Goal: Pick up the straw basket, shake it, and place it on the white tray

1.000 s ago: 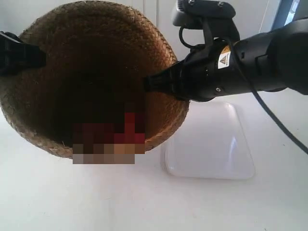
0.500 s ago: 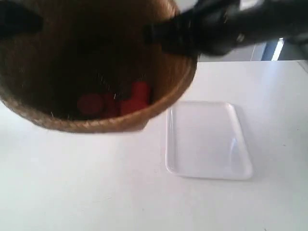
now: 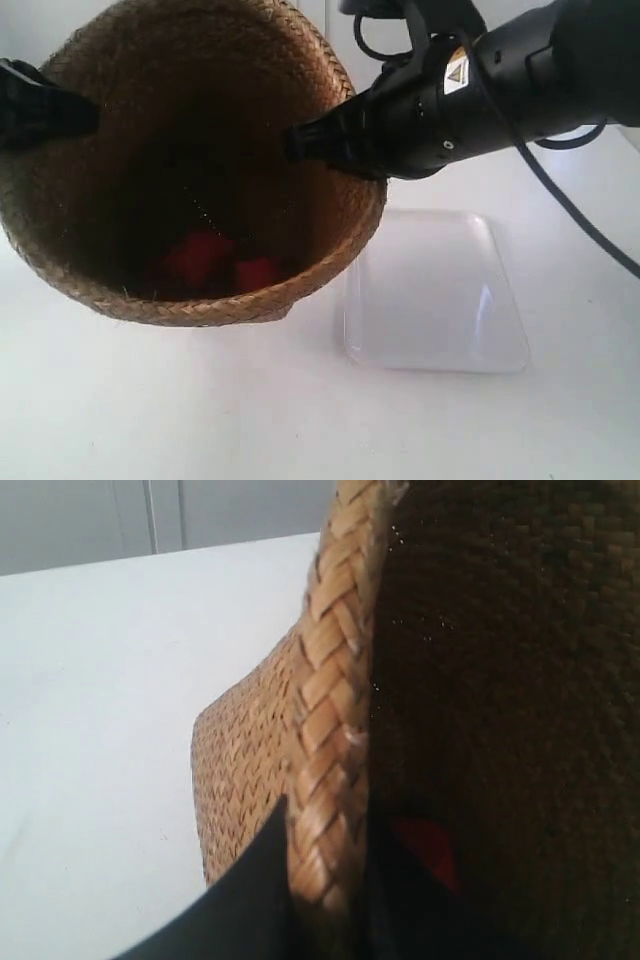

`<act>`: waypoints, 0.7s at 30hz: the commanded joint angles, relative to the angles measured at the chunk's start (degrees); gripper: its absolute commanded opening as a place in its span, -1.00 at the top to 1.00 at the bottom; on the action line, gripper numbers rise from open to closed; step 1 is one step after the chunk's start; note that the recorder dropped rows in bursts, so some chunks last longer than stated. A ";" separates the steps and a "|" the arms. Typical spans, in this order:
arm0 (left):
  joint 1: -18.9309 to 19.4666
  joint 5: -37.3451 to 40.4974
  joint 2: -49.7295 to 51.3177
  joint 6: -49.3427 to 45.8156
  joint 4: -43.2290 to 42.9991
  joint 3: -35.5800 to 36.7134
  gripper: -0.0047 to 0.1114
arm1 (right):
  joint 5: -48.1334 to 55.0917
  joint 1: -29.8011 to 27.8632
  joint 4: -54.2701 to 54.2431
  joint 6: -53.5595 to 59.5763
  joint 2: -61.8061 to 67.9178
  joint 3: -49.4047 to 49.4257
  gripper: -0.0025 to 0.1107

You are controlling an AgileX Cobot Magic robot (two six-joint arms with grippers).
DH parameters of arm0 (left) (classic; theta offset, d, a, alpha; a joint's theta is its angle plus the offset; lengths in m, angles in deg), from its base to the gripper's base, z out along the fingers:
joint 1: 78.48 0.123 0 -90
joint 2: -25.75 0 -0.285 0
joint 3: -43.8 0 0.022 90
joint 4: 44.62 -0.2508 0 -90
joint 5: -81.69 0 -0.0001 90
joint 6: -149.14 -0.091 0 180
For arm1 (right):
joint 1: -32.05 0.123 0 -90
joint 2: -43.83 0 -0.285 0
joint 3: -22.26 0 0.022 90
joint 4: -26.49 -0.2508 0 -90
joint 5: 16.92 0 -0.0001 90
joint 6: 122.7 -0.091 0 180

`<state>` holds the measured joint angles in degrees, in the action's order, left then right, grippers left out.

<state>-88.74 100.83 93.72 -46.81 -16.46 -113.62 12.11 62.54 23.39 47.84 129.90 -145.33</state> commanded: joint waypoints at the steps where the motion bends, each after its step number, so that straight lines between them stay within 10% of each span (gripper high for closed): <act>1: -0.16 -1.56 -0.80 -1.81 1.72 -0.76 0.92 | -1.71 0.34 1.57 1.78 0.15 -0.35 0.96; 21: -0.16 -1.07 -3.45 -2.27 6.32 -1.04 0.92 | 0.34 0.34 1.57 2.03 -2.06 -0.77 0.96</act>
<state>-88.65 98.29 93.46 -47.42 -13.91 -109.86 9.40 62.76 23.69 47.46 131.01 -141.19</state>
